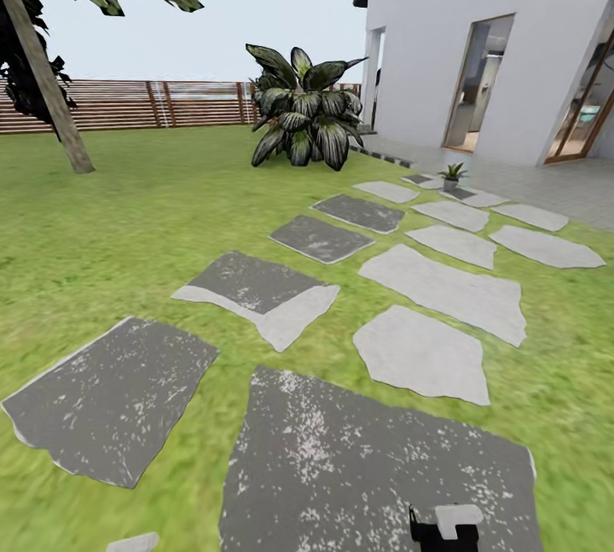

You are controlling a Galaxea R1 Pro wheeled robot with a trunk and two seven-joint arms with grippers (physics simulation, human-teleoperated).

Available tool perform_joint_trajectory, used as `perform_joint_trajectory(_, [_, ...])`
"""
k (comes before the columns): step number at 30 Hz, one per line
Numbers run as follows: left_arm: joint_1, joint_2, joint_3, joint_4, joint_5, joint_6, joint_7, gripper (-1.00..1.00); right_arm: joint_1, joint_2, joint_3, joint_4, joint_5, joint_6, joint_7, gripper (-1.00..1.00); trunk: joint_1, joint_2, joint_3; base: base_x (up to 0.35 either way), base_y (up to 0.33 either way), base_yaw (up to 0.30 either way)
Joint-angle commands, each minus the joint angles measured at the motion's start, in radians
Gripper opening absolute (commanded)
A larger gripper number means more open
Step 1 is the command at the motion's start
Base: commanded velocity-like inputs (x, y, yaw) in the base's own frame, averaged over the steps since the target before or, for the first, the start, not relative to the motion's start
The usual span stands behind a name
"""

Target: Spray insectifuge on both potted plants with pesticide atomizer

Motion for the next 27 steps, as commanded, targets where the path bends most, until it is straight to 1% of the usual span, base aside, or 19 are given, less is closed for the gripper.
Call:
perform_joint_trajectory(1, [-0.001, 0.000, 0.007, 0.001, -0.011, -0.004, 0.002, -1.00, -0.001, 0.000, -0.004, 0.000, 0.011, -0.002, -0.007, 1.00, 0.001, 0.000, -0.001, 0.337, 0.000, 0.000])
perform_joint_trajectory(10, [-0.001, 0.000, 0.007, 0.001, -0.011, -0.004, 0.002, -1.00, -0.001, 0.000, -0.004, 0.000, 0.011, -0.002, -0.007, 1.00, 0.001, 0.000, -0.001, 0.337, 0.000, -0.002])
perform_joint_trajectory(13, [-0.001, 0.000, 0.007, 0.001, -0.011, -0.004, 0.002, -1.00, -0.001, 0.000, -0.004, 0.000, 0.011, -0.002, -0.007, 1.00, 0.001, 0.000, -0.001, 0.337, 0.000, -0.081])
perform_joint_trajectory(18, [-0.001, 0.000, 0.007, 0.001, -0.011, -0.004, 0.002, -1.00, -0.001, 0.000, -0.004, 0.000, 0.011, -0.002, -0.007, 1.00, 0.001, 0.000, -0.001, 0.337, 0.000, -0.174])
perform_joint_trajectory(27, [-0.001, 0.000, 0.007, 0.001, -0.011, -0.004, 0.002, -1.00, -0.001, 0.000, -0.004, 0.000, 0.011, -0.002, -0.007, 1.00, 0.001, 0.000, -0.001, 0.337, 0.000, -0.229])
